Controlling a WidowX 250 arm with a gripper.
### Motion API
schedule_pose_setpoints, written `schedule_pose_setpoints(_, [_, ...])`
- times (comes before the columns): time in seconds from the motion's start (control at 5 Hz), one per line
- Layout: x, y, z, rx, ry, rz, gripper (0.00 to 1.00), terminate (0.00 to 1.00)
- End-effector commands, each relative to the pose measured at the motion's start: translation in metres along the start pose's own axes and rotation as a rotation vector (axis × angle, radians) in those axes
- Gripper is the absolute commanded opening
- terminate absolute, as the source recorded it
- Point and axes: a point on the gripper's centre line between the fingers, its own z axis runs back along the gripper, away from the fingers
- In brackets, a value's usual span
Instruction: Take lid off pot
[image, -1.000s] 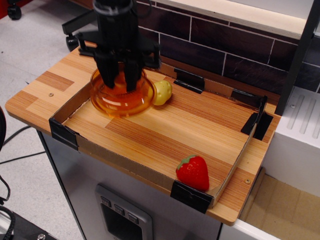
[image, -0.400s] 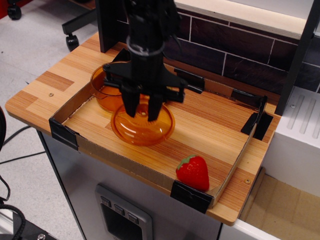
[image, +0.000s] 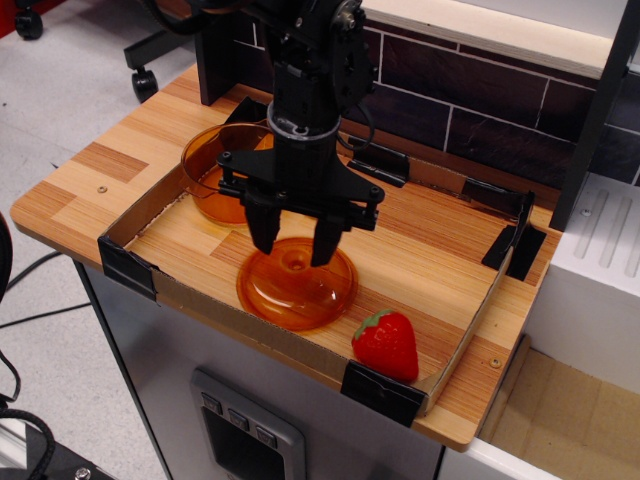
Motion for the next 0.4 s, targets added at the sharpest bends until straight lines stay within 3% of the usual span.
schedule_pose_setpoints(0.0, [0.015, 0.007, 0.030, -0.083, -0.033, 0.007, 1.00, 0.00])
schedule_pose_setpoints(0.2, [0.024, 0.015, 0.057, -0.106, -0.048, 0.035, 1.00, 0.00])
